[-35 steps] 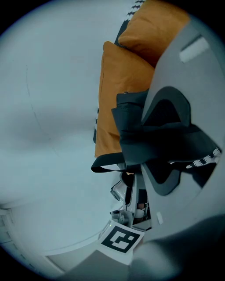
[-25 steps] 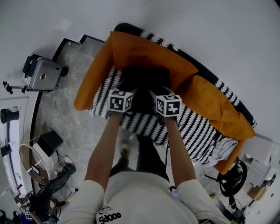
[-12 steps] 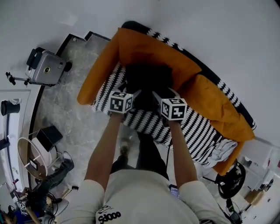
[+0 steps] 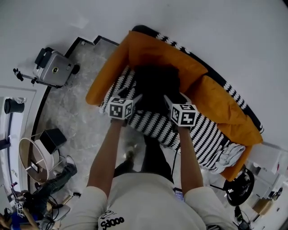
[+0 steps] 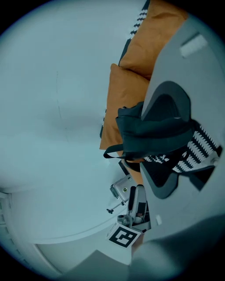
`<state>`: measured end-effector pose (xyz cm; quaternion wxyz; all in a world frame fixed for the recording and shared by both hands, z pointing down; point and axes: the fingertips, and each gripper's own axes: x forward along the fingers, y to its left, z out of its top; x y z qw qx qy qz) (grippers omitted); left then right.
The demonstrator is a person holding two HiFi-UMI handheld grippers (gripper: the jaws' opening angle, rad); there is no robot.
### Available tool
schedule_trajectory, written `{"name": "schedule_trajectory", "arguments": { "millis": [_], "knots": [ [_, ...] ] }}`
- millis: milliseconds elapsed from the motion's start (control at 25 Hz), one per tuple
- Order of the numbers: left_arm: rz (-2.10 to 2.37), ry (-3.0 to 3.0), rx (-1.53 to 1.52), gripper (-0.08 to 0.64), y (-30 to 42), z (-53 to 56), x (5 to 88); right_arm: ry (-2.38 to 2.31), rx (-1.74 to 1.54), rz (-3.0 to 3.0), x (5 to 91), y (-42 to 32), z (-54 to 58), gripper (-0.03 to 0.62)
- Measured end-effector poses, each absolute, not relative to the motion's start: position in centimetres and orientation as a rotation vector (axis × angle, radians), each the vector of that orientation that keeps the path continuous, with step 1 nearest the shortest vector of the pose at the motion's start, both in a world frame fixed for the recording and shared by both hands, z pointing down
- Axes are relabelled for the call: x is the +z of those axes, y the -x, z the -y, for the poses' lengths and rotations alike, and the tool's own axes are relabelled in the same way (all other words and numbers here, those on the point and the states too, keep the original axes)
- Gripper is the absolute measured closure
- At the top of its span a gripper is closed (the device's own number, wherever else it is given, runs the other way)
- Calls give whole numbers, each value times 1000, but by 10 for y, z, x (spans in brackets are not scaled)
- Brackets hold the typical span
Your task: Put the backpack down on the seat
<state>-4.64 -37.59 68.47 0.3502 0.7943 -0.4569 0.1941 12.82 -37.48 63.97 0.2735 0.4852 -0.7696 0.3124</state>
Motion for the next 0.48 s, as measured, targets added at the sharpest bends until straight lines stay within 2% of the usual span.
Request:
{"name": "schedule_trajectory", "arguments": {
  "millis": [200,480],
  "knots": [
    [1218,-2094,470,190,69,353,660,-1374,793,2082,612,-132,352,302],
    [1278,-2164,411,212,102,305,609,-1466,760,2111,566,-132,302,344]
  ]
}}
